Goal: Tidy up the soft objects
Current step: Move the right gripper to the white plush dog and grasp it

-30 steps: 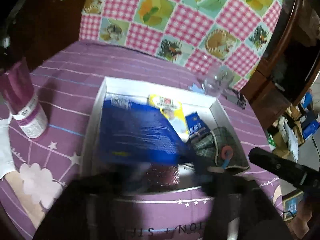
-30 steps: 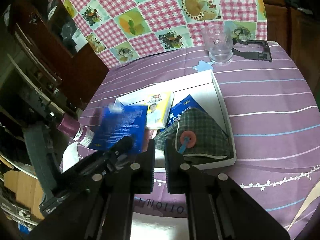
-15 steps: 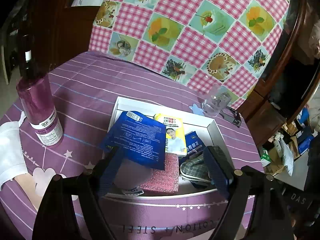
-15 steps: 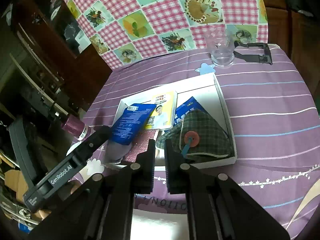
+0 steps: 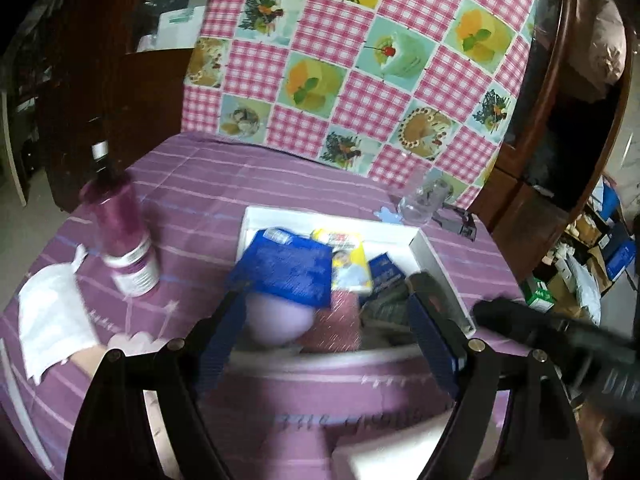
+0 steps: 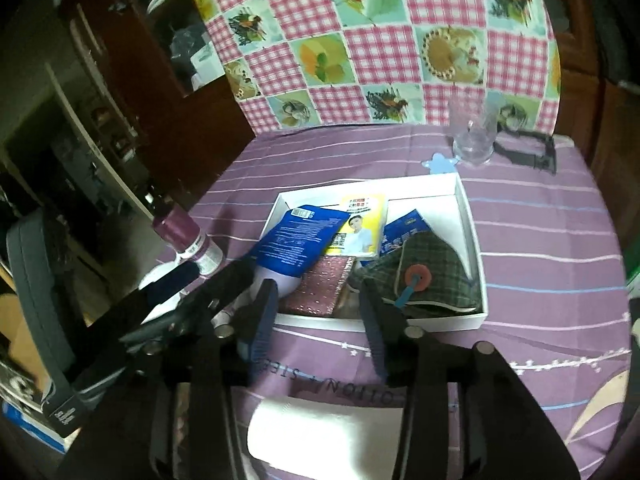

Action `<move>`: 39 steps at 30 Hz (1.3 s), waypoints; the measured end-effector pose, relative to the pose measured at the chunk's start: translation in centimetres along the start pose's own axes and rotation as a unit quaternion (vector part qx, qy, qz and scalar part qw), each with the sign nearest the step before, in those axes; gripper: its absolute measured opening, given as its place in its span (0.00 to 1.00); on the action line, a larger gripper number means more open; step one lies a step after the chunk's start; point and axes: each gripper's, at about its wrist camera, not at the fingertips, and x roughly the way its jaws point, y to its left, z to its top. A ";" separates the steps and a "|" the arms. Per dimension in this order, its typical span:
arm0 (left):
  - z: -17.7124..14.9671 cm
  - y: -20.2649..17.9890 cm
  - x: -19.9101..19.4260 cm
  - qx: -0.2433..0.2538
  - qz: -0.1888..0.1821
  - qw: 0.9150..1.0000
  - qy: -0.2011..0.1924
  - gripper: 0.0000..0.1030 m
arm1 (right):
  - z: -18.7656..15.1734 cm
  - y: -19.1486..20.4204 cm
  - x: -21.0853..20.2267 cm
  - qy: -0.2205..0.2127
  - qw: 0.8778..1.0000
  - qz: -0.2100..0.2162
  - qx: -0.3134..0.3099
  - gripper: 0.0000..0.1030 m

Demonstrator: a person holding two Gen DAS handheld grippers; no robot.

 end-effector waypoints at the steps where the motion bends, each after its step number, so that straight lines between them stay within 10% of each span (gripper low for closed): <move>1: -0.4 0.4 -0.5 0.000 0.004 1.000 -0.001 0.81 | -0.1 0.0 -0.4 -0.005 1.000 0.003 0.002 0.44; 24: -11.1 6.6 -6.1 -0.004 0.022 1.000 0.015 0.81 | -14.5 3.7 -3.4 -0.051 0.975 0.115 -0.182 0.52; 39: -12.3 6.7 -4.1 0.007 0.062 0.992 0.106 0.81 | -18.7 7.9 0.0 0.040 0.939 0.146 -0.309 0.43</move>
